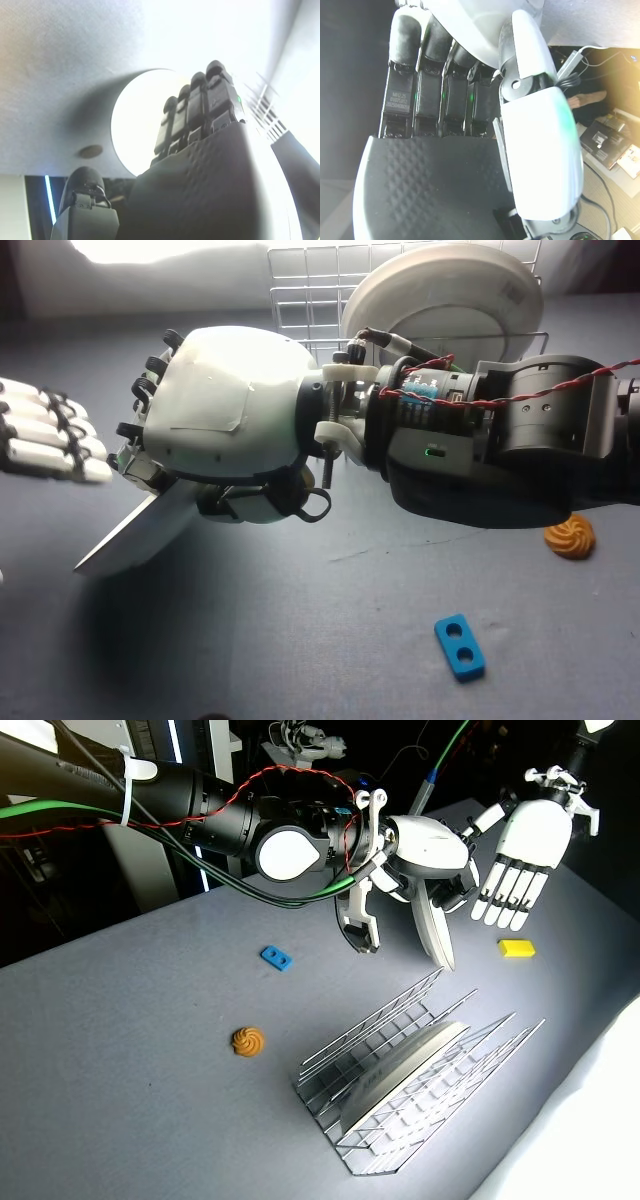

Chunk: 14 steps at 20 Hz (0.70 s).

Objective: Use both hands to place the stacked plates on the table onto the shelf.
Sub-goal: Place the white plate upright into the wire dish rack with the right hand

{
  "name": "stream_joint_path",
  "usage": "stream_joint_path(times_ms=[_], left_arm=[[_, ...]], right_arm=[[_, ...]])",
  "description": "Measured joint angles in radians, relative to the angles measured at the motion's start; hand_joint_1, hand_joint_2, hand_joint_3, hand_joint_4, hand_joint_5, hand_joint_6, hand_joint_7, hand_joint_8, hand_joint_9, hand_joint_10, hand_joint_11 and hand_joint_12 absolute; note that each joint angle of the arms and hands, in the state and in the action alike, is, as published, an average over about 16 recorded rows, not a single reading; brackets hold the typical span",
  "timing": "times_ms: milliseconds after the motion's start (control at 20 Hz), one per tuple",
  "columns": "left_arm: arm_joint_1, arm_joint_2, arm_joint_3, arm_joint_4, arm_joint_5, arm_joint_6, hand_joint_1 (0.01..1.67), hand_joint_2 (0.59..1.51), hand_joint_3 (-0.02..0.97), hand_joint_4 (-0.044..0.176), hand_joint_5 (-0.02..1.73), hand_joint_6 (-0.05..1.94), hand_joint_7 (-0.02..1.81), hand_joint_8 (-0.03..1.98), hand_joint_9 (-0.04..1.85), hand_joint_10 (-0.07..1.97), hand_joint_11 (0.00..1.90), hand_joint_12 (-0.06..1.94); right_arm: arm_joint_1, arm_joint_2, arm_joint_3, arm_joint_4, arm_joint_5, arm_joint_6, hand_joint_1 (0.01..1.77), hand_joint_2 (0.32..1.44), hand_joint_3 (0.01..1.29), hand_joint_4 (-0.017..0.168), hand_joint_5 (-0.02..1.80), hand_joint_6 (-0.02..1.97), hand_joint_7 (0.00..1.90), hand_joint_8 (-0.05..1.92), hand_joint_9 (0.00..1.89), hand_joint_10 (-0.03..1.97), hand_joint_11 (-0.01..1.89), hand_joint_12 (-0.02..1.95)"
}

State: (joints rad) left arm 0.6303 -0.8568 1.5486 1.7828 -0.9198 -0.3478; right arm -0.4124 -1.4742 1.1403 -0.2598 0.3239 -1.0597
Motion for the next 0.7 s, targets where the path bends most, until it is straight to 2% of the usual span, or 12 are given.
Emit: stream_joint_path(times_ms=[400,700], left_arm=[[0.040,-0.010,-0.024,-0.002,-0.005,-0.001,0.02,1.056,0.021,0.000,0.02,0.02,0.02,0.00,0.02,0.01,0.02,-0.01],[0.058,-0.018,-0.010,-0.010,0.002,-0.002,0.02,1.060,0.021,0.001,0.01,0.01,0.02,0.00,0.02,0.01,0.02,0.00]], right_arm=[[0.021,0.003,0.000,0.012,0.001,-0.004,1.19,1.09,0.02,-0.006,0.83,0.99,0.89,1.22,0.83,1.25,0.69,1.58],[0.050,0.015,-0.001,0.045,-0.013,0.005,1.19,1.09,0.01,-0.006,0.83,0.99,0.88,1.21,0.82,1.25,0.69,1.58]])
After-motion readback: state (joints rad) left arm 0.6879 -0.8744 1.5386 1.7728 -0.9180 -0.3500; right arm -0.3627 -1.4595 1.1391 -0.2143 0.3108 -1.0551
